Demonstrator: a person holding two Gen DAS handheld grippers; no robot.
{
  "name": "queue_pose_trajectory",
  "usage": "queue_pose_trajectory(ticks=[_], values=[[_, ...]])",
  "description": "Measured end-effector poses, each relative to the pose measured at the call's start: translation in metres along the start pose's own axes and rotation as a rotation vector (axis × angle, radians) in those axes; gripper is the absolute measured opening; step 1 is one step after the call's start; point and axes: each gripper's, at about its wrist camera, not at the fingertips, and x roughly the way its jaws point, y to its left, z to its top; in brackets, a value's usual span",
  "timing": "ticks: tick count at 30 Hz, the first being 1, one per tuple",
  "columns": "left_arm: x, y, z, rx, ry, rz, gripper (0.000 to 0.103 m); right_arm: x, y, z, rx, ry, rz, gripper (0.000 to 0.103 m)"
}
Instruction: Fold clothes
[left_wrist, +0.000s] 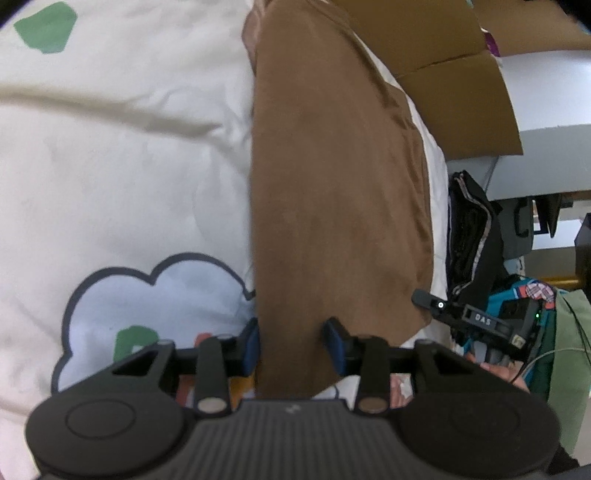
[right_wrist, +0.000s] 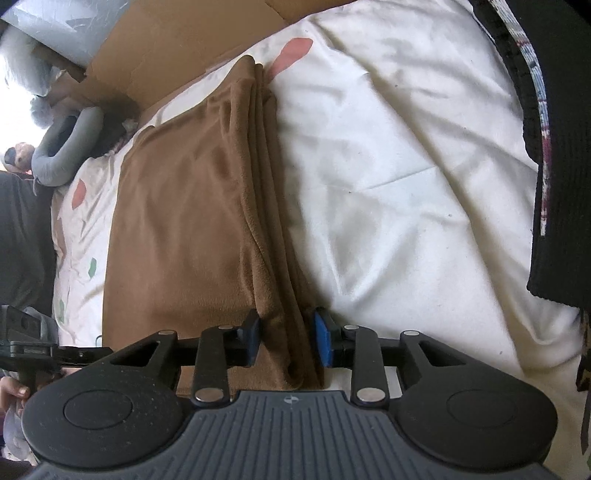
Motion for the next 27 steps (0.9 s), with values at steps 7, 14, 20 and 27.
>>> queue_pose_trajectory(ticks=[7,14,20,27], values=[[0.002,0.006,-0.001,-0.043,-0.007,-0.043,0.045,-0.001,0.005,0.001,0.0,0.004,0.007,0.019],[0.006,0.01,-0.006,-0.085,-0.016,-0.047,0.028,-0.004,0.006,0.001,0.015,0.003,0.009,0.017],[0.008,0.009,0.001,-0.074,0.017,-0.027,0.011,-0.006,0.01,0.001,0.012,0.002,0.003,0.016],[-0.003,-0.009,0.008,-0.035,0.037,-0.011,0.008,-0.015,0.013,0.001,0.024,-0.014,0.008,0.014]])
